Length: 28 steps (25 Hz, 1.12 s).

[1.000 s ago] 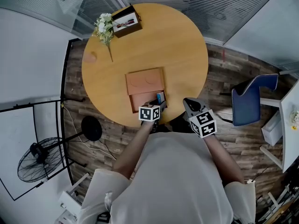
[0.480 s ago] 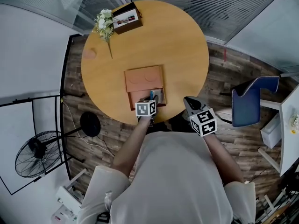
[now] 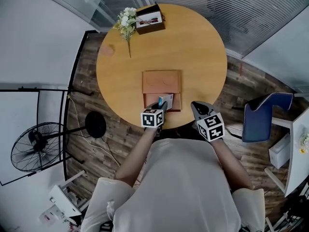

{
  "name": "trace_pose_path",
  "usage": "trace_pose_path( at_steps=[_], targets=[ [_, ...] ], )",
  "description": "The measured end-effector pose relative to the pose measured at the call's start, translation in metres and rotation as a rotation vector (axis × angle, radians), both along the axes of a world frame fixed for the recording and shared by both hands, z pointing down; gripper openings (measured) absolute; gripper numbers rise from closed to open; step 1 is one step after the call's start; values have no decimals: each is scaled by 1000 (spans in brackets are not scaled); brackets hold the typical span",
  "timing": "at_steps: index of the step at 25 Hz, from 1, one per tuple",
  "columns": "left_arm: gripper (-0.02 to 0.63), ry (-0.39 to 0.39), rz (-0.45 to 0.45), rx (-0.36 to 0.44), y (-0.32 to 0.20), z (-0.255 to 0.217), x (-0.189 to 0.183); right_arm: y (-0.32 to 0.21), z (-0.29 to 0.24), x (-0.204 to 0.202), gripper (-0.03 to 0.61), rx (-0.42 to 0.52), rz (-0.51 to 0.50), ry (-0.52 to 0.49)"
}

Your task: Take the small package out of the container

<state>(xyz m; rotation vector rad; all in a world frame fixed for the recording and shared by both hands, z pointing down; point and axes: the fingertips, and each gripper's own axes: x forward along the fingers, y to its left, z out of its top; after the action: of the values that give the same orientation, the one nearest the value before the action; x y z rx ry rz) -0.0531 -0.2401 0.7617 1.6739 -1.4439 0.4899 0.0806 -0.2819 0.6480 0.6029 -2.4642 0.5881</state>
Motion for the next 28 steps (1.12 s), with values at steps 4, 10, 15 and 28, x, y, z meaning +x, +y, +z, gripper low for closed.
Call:
trace_pose_path(
  at_steps=[4, 10, 15, 28],
  targets=[
    [71, -1, -6, 80, 12, -29, -17, 15, -13, -20, 2, 38, -15, -3],
    [71, -30, 0, 230, 45, -89, -44, 56, -32, -49, 2, 80, -19, 5],
    [71, -24, -5, 307, 91, -123, -71, 102, -51, -75, 3, 123, -8, 2],
    [71, -7, -5, 466, 206, -196, -117, 203, -113, -85, 3, 239, 70, -15]
  ],
)
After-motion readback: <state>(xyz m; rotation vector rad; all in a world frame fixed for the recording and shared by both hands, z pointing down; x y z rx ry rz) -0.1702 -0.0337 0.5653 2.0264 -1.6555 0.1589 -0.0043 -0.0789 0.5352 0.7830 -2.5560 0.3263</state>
